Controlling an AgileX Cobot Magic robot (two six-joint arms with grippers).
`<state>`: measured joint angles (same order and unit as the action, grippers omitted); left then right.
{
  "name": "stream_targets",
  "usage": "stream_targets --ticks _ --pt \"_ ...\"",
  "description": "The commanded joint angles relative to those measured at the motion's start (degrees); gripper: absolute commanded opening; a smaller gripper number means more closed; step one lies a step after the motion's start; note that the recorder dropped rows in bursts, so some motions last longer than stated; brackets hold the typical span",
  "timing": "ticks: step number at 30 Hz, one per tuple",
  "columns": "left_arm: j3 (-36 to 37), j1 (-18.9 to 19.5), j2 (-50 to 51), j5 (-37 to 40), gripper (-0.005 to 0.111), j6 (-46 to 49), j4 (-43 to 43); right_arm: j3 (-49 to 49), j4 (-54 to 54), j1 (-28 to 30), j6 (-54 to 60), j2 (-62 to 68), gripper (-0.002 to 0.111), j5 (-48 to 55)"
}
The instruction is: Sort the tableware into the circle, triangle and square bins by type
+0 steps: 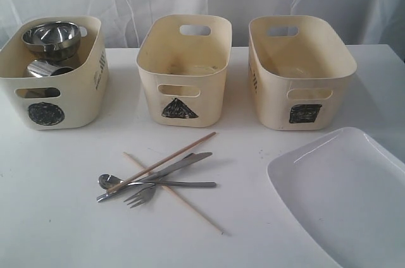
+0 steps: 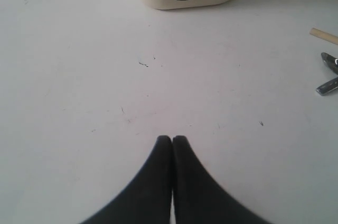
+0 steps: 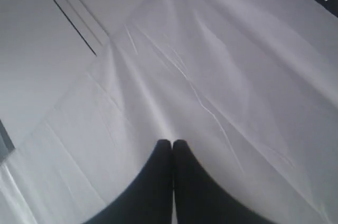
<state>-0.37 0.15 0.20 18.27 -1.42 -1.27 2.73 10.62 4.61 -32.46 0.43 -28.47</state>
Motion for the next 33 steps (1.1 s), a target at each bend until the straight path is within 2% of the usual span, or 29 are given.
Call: stream_targets --ticks 1,3,4,7,8,12,13,18,21,24,26,30,32,33 --pt "0.4 -0.4 -0.2 0.5 0.000 -0.1 0.1 11.1 -0.1 -0.1 -0.8 8.5 0.000 -6.6" --pt "0.4 -0.4 -0.2 0.5 0.000 -0.1 0.1 19.3 -2.9 -0.1 -1.1 17.9 0.000 -9.1" --pt "0.4 -0.4 -0.2 0.5 0.000 0.0 0.1 22.9 -8.0 -0.1 -1.1 22.3 0.000 -10.4" --pt "0.4 -0.4 -0.2 0.5 0.000 0.0 0.1 34.9 -34.5 -0.1 -3.5 39.0 0.000 -11.1" --pt "0.4 -0.4 -0.2 0.5 0.000 0.0 0.1 38.8 -48.0 -0.2 -10.3 44.6 0.000 -10.7" --pt "0.4 -0.4 -0.2 0.6 0.000 0.0 0.1 49.5 -106.2 -3.0 -54.2 65.2 0.000 -12.6" --pt "0.4 -0.4 -0.2 0.6 0.000 0.0 0.1 50.5 -110.6 -4.4 -60.1 69.4 0.000 -12.9" --pt "0.4 -0.3 -0.2 0.6 0.000 0.1 0.4 53.8 -110.6 -8.9 -56.2 81.3 0.000 -16.0" --pt "0.4 -0.3 -0.2 0.6 0.000 0.1 0.4 55.6 -110.6 -13.7 -55.5 86.4 0.000 -14.0" --pt "0.4 -0.3 -0.2 0.6 0.000 0.2 0.4 56.0 -110.6 -19.2 -47.3 90.0 0.000 -8.5" --pt "0.4 -0.3 -0.2 0.6 0.000 0.2 0.4 56.0 -110.6 -23.5 -45.7 90.6 0.000 4.3" --pt "0.4 -0.3 -0.2 0.6 0.000 0.2 0.4 55.8 -110.6 -31.3 -45.1 90.6 0.000 40.8" --pt "0.4 -0.3 -0.2 0.6 0.000 0.2 0.4 56.1 -108.2 -33.5 -39.4 90.8 0.000 51.4" --pt "0.4 -0.3 -0.2 0.6 0.000 0.2 0.4 56.5 -103.3 -34.0 -33.3 91.2 0.000 55.0"
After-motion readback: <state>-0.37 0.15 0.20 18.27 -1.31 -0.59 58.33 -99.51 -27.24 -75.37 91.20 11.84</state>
